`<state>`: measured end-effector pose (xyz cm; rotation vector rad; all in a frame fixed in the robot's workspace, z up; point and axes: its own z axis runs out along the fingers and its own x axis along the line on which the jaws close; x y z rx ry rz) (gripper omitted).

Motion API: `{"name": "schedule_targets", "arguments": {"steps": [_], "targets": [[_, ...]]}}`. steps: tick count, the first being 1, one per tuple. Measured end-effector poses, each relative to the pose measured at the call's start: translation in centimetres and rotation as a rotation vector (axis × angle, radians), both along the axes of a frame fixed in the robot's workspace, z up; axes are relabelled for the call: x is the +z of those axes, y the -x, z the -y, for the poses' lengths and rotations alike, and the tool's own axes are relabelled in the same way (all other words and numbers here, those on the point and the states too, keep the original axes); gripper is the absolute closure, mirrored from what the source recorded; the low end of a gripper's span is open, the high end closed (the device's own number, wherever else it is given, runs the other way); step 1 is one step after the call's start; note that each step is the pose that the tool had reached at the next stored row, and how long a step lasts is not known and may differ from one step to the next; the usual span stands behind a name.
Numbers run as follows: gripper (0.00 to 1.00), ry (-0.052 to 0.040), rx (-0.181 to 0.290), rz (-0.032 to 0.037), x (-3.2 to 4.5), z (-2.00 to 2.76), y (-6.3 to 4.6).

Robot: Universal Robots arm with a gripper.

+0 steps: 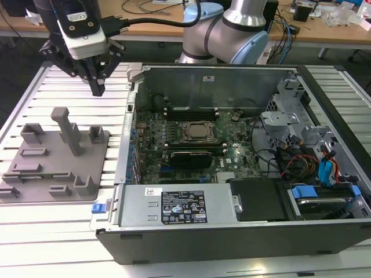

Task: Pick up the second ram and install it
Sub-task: 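Reach for the second ram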

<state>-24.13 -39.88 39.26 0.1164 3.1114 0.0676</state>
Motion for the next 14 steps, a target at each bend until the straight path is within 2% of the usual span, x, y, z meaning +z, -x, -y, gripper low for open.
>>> {"name": "schedule_targets", "arguments": {"steps": [9, 14], "targets": [[0.92, 0.0, 0.0, 0.0019, -0.02, 0.0, 2.3], [0.92, 0.0001, 0.0, 0.0037, -0.03, 0.0, 4.2]]}}
